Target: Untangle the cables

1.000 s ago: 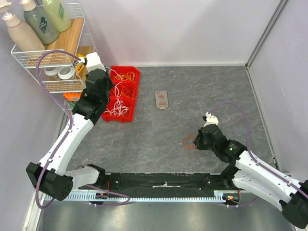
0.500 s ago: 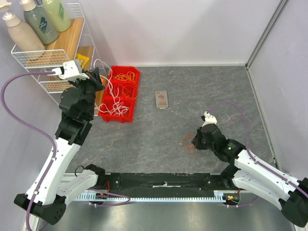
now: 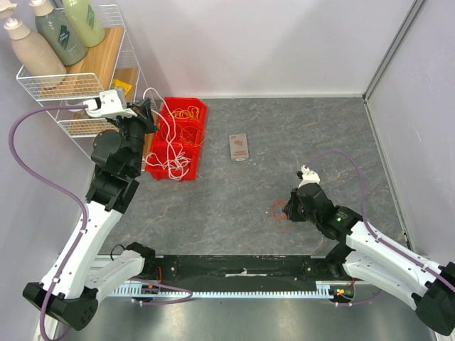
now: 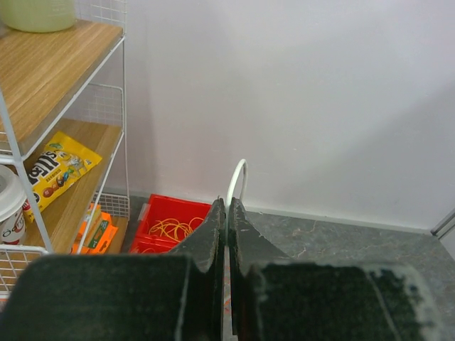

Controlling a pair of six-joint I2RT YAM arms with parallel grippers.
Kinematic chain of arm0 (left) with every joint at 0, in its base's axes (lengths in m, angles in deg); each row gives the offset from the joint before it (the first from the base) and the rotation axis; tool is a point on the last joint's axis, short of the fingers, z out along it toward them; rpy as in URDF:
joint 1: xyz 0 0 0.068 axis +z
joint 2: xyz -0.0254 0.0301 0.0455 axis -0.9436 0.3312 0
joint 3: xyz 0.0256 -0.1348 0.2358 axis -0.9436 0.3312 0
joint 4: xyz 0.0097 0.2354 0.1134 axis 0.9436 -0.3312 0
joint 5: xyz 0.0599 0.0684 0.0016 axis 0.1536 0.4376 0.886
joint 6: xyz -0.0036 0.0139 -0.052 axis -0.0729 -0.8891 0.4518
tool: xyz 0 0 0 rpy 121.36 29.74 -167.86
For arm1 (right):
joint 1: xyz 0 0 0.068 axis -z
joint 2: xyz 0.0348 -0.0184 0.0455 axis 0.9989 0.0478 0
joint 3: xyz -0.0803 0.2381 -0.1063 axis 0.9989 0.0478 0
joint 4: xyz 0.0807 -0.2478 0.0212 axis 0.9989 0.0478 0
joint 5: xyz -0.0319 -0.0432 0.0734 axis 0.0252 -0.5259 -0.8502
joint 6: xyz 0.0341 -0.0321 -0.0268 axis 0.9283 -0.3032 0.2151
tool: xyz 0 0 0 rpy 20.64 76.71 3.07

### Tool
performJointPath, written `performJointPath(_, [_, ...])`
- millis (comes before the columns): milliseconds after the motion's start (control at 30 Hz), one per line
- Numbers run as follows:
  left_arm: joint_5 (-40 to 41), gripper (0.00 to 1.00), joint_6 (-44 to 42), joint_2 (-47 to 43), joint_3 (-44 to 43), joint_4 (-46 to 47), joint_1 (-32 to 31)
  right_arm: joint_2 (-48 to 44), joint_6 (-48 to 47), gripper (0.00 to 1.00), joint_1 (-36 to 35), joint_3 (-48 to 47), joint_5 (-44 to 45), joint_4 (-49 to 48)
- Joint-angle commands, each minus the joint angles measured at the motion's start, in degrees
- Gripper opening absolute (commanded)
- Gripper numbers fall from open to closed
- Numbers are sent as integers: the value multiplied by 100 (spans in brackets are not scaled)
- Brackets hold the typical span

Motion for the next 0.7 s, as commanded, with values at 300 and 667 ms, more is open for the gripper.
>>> performJointPath(300, [359,2,-418,538,-41,537,29,-87,5,0,10,31,-38,-142])
performJointPath(667, [1263,2,-269,336,618,467,29,-34,-13,0,19,23,-47,-133])
